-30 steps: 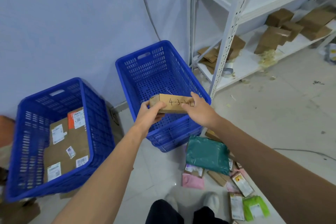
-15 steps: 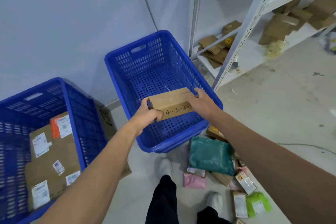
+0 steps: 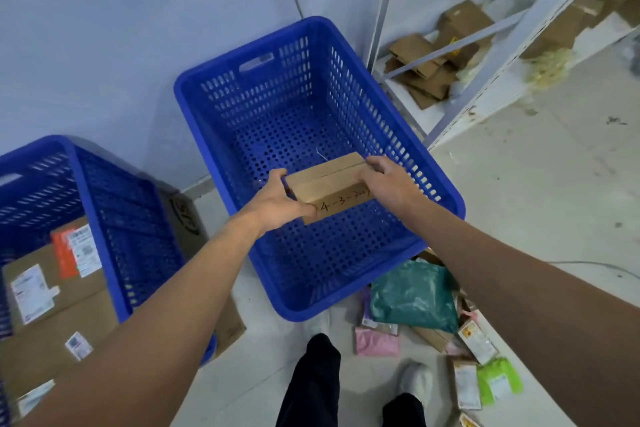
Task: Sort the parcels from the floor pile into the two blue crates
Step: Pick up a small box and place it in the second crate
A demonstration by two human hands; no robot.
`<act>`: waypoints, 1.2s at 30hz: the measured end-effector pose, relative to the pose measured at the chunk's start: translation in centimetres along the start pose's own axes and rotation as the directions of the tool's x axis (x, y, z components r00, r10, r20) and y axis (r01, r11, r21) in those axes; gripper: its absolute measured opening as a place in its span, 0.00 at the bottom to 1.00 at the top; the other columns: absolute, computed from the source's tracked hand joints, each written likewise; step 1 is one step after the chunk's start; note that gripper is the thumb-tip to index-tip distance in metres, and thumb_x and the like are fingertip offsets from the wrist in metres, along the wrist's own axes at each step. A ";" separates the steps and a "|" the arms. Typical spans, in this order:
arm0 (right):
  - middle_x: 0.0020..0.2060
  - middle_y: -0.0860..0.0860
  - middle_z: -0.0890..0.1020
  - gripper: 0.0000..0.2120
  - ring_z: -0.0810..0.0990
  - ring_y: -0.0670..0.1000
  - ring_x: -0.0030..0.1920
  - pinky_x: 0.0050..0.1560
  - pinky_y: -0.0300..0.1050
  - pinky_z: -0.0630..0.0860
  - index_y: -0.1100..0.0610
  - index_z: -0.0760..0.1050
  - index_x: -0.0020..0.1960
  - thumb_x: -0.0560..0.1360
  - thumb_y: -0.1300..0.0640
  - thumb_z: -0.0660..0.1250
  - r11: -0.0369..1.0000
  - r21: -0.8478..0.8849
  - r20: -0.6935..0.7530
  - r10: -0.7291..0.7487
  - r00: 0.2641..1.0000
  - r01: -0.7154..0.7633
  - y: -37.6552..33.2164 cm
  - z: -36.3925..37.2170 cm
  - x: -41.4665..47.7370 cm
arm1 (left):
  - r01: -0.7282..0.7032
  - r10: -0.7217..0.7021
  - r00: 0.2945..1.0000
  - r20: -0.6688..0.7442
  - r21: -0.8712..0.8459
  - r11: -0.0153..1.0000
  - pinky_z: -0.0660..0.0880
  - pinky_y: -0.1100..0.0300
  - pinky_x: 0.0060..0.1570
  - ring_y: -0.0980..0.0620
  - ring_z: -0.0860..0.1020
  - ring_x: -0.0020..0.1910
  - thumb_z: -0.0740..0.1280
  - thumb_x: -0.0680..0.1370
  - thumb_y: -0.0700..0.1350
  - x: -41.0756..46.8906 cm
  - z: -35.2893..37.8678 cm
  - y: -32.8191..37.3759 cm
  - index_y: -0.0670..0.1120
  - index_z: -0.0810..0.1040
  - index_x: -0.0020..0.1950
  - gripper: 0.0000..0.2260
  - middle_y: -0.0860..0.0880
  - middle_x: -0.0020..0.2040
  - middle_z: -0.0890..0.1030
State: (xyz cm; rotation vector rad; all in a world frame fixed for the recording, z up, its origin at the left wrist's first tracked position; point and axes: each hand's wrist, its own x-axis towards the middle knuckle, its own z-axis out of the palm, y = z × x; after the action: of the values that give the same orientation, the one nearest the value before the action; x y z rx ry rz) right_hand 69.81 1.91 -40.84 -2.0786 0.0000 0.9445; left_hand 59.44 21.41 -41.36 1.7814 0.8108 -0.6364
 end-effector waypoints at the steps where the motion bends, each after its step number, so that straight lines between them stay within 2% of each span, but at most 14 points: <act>1: 0.74 0.49 0.66 0.26 0.68 0.53 0.69 0.59 0.47 0.66 0.49 0.61 0.78 0.81 0.44 0.59 1.000 -0.008 -0.003 0.005 1.000 -0.005 0.3 0.3 0.8 | 0.016 -0.016 1.000 0.022 0.003 1.000 0.70 0.58 0.50 0.50 0.76 0.54 0.79 0.71 0.48 0.9 0.0 -0.5 0.53 0.52 0.79 0.47 0.50 0.59 0.76; 4: 0.74 0.50 0.65 0.27 0.69 0.54 0.66 0.60 0.49 0.68 0.49 0.59 0.79 0.82 0.43 0.58 0.998 -0.044 0.004 0.042 0.999 -0.042 1.8 1.1 3.3 | 0.066 -0.063 0.996 0.064 -0.050 0.997 0.77 0.56 0.52 0.50 0.82 0.52 0.77 0.74 0.51 3.4 0.8 -1.8 0.54 0.51 0.81 0.45 0.48 0.61 0.78; 6: 0.74 0.49 0.65 0.27 0.71 0.55 0.64 0.60 0.50 0.69 0.50 0.58 0.79 0.83 0.44 0.58 0.995 -0.072 0.002 0.072 0.997 -0.071 3.0 1.9 4.9 | 0.123 -0.115 0.990 0.076 -0.117 0.985 0.79 0.53 0.57 0.50 0.84 0.50 0.75 0.74 0.55 5.1 1.9 -2.8 0.54 0.56 0.79 0.40 0.47 0.63 0.77; 9: 0.72 0.51 0.68 0.27 0.72 0.54 0.60 0.55 0.50 0.70 0.51 0.59 0.79 0.83 0.43 0.57 0.988 -0.104 -0.004 0.115 0.993 -0.114 5.1 3.4 7.9 | 0.241 -0.221 0.969 0.113 -0.210 0.948 0.81 0.51 0.55 0.50 0.86 0.46 0.72 0.71 0.67 7.9 4.1 -4.3 0.54 0.67 0.73 0.35 0.48 0.63 0.78; 11: 0.70 0.51 0.69 0.27 0.71 0.53 0.58 0.52 0.49 0.69 0.52 0.60 0.78 0.82 0.43 0.58 0.980 -0.128 0.018 0.156 0.988 -0.153 6.7 4.4 9.7 | 0.310 -0.279 0.948 0.154 -0.234 0.922 0.82 0.51 0.55 0.49 0.87 0.45 0.67 0.72 0.69 9.8 5.7 -5.3 0.55 0.70 0.70 0.31 0.48 0.64 0.77; 20: 0.67 0.54 0.70 0.30 0.74 0.55 0.56 0.51 0.51 0.71 0.55 0.56 0.79 0.82 0.44 0.58 0.921 -0.314 0.181 0.299 0.937 -0.233 12.1 8.3 14.6 | 0.488 -0.457 0.869 0.189 -0.172 0.856 0.80 0.50 0.59 0.42 0.84 0.52 0.54 0.83 0.62 15.4 9.4 -9.4 0.50 0.73 0.62 0.19 0.45 0.50 0.81; 23: 0.69 0.56 0.70 0.30 0.74 0.57 0.62 0.58 0.52 0.71 0.59 0.56 0.79 0.83 0.46 0.57 0.889 -0.383 0.191 0.341 0.920 -0.250 13.2 9.8 15.6 | 0.529 -0.505 0.843 0.188 -0.114 0.841 0.79 0.52 0.53 0.42 0.84 0.49 0.52 0.84 0.61 16.9 10.2 -10.8 0.48 0.71 0.60 0.19 0.44 0.46 0.79; 24: 0.71 0.56 0.69 0.29 0.73 0.57 0.64 0.59 0.51 0.71 0.60 0.57 0.78 0.83 0.47 0.58 0.883 -0.398 0.186 0.343 0.921 -0.249 13.4 10.2 16.0 | 0.551 -0.527 0.828 0.192 -0.103 0.828 0.79 0.51 0.50 0.42 0.84 0.47 0.52 0.84 0.61 17.4 10.5 -11.2 0.47 0.71 0.62 0.20 0.44 0.47 0.79; 26: 0.66 0.56 0.72 0.23 0.75 0.57 0.57 0.51 0.49 0.72 0.57 0.61 0.75 0.82 0.51 0.58 0.871 -0.429 0.219 0.359 0.907 -0.241 13.9 11.1 16.7 | 0.589 -0.567 0.801 0.193 -0.086 0.803 0.79 0.49 0.49 0.40 0.83 0.51 0.54 0.83 0.62 18.4 11.0 -12.2 0.46 0.69 0.69 0.24 0.41 0.60 0.79; 28: 0.53 0.53 0.73 0.09 0.73 0.52 0.44 0.39 0.44 0.68 0.53 0.68 0.61 0.82 0.54 0.58 0.848 -0.479 0.268 0.385 0.883 -0.225 14.6 11.8 17.3 | 0.582 -0.567 0.806 0.171 -0.047 0.812 0.77 0.49 0.55 0.39 0.79 0.61 0.55 0.83 0.61 19.3 11.7 -13.5 0.46 0.65 0.76 0.26 0.41 0.70 0.73; 30: 0.46 0.52 0.73 0.07 0.69 0.50 0.39 0.35 0.42 0.65 0.54 0.72 0.56 0.82 0.55 0.57 0.828 -0.524 0.291 0.396 0.871 -0.201 15.4 12.6 17.6 | 0.552 -0.549 0.825 0.133 0.014 0.834 0.74 0.49 0.63 0.41 0.75 0.66 0.55 0.83 0.60 20.0 12.6 -15.1 0.47 0.62 0.78 0.27 0.42 0.73 0.70; 32: 0.49 0.54 0.74 0.12 0.71 0.51 0.42 0.38 0.42 0.68 0.57 0.74 0.60 0.82 0.54 0.57 0.804 -0.564 0.321 0.423 0.848 -0.188 16.3 13.5 17.9 | 0.528 -0.534 0.838 0.110 0.077 0.846 0.74 0.48 0.64 0.40 0.74 0.66 0.56 0.82 0.61 20.5 13.2 -16.4 0.48 0.62 0.77 0.28 0.42 0.75 0.68; 35: 0.52 0.54 0.76 0.10 0.76 0.54 0.50 0.51 0.44 0.74 0.56 0.75 0.51 0.80 0.52 0.58 0.786 -0.582 0.348 0.472 0.810 -0.208 17.7 15.0 18.2 | 0.551 -0.580 0.804 0.133 0.201 0.810 0.75 0.48 0.64 0.39 0.77 0.64 0.54 0.83 0.60 20.2 13.7 -17.1 0.41 0.66 0.74 0.27 0.39 0.69 0.74; 36: 0.56 0.54 0.77 0.13 0.77 0.55 0.55 0.58 0.47 0.75 0.56 0.75 0.57 0.80 0.51 0.58 0.778 -0.593 0.358 0.485 0.798 -0.207 17.8 15.3 18.0 | 0.534 -0.578 0.806 0.129 0.263 0.804 0.74 0.48 0.66 0.40 0.76 0.65 0.53 0.84 0.56 20.3 13.8 -17.4 0.40 0.68 0.73 0.25 0.39 0.68 0.74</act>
State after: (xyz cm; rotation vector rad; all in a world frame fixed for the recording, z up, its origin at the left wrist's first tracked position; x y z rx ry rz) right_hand 67.66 6.44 -70.01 -2.3022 -0.1526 1.8878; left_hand 58.18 17.21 -71.06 1.6199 1.1738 -1.3221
